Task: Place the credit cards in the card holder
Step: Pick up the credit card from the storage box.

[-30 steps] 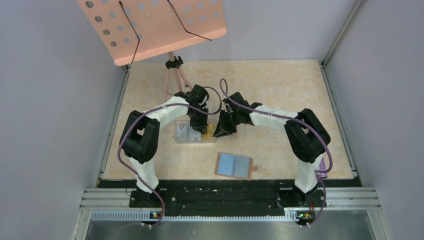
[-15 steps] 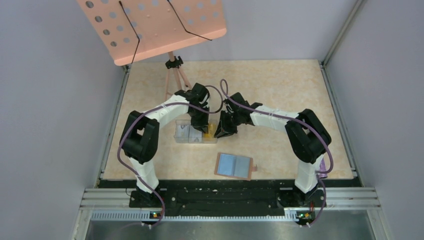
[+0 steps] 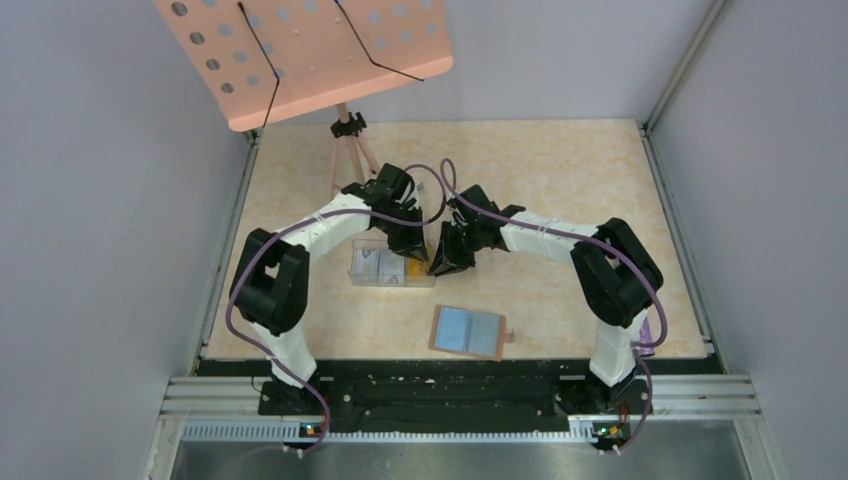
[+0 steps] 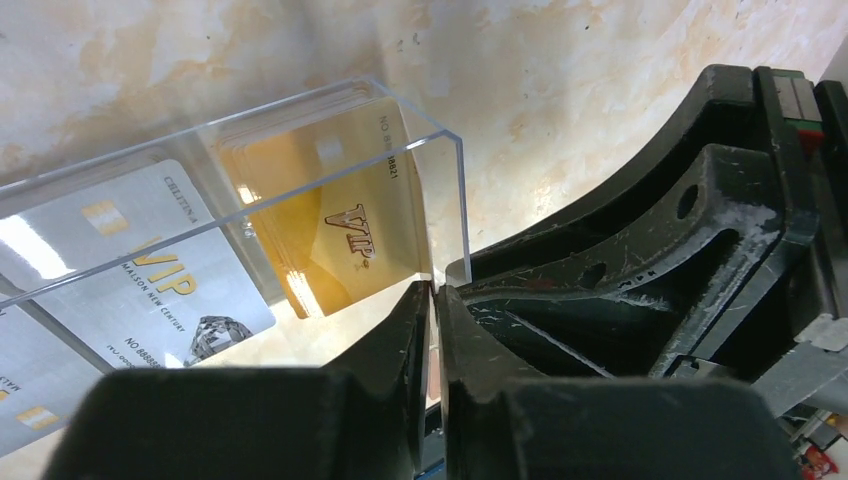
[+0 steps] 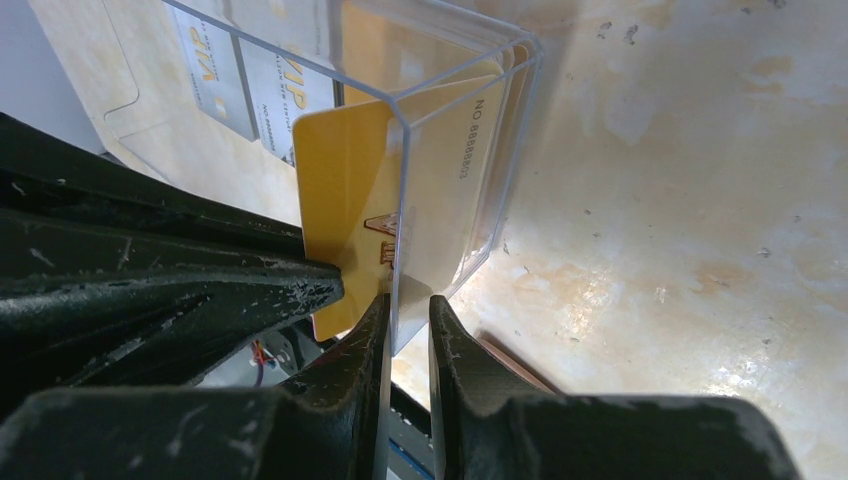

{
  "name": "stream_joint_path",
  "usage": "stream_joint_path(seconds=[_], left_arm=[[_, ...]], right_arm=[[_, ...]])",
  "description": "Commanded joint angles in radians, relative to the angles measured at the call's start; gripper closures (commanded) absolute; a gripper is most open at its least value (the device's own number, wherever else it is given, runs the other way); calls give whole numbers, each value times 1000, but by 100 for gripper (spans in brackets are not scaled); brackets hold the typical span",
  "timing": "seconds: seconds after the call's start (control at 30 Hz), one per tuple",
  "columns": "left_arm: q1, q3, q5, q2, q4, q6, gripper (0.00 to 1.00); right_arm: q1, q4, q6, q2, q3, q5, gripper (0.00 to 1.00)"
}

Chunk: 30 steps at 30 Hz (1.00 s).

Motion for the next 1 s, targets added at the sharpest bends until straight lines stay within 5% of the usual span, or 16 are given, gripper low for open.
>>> stream_joint_path(seconds=[0.0, 0.1, 0.3, 0.63, 0.97], left_arm=[[9, -4, 17, 5, 27, -7, 92], [9, -2, 10, 9, 21, -4, 100], [13, -1, 6, -20, 24, -10, 100], [39, -25, -89, -252, 7, -29, 100], [59, -270, 43, -527, 146, -147, 100]], right_arm=[[24, 5, -20, -48, -5, -35, 100], [24, 3, -21, -50, -3, -34, 100], [23, -9, -26, -63, 9, -21, 100], [21, -43, -18, -235, 16, 61, 51], [-22, -16, 10, -491, -150, 15, 28]])
